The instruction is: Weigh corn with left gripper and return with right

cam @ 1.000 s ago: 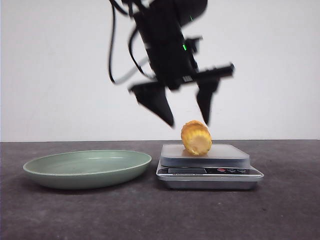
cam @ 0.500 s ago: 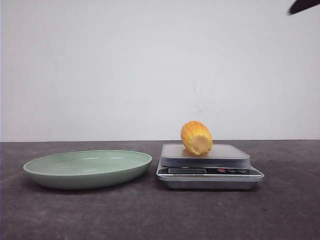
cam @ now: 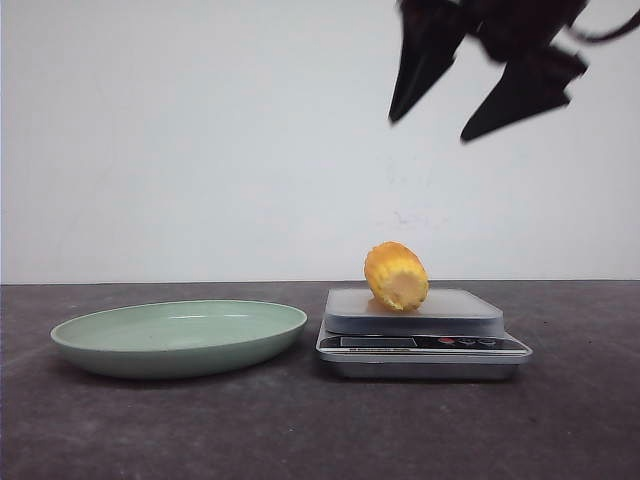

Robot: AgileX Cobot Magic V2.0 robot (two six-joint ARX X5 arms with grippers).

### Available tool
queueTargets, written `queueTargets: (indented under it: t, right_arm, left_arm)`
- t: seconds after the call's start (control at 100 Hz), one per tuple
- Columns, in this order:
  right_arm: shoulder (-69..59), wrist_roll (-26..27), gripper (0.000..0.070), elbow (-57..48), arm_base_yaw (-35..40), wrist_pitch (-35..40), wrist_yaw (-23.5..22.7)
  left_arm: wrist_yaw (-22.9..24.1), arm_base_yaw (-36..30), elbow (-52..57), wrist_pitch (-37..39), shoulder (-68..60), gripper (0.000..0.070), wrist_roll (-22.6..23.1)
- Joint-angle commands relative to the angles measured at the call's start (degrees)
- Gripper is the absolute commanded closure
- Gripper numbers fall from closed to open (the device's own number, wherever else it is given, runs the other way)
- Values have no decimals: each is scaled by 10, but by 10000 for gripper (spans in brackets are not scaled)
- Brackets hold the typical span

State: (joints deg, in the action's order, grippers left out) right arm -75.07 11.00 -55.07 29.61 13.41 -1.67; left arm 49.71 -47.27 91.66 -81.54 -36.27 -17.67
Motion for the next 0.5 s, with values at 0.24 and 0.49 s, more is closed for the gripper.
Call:
queueTargets:
  t: [0.24, 0.49]
  right_arm:
    - [-118, 20, 159, -12, 3, -42, 6]
    - [-181, 34, 159, -12, 8, -72, 2]
  left_arm:
    - [-111, 47, 10, -17, 27, 277, -44]
    - [-189, 83, 6, -17, 28, 277, -59]
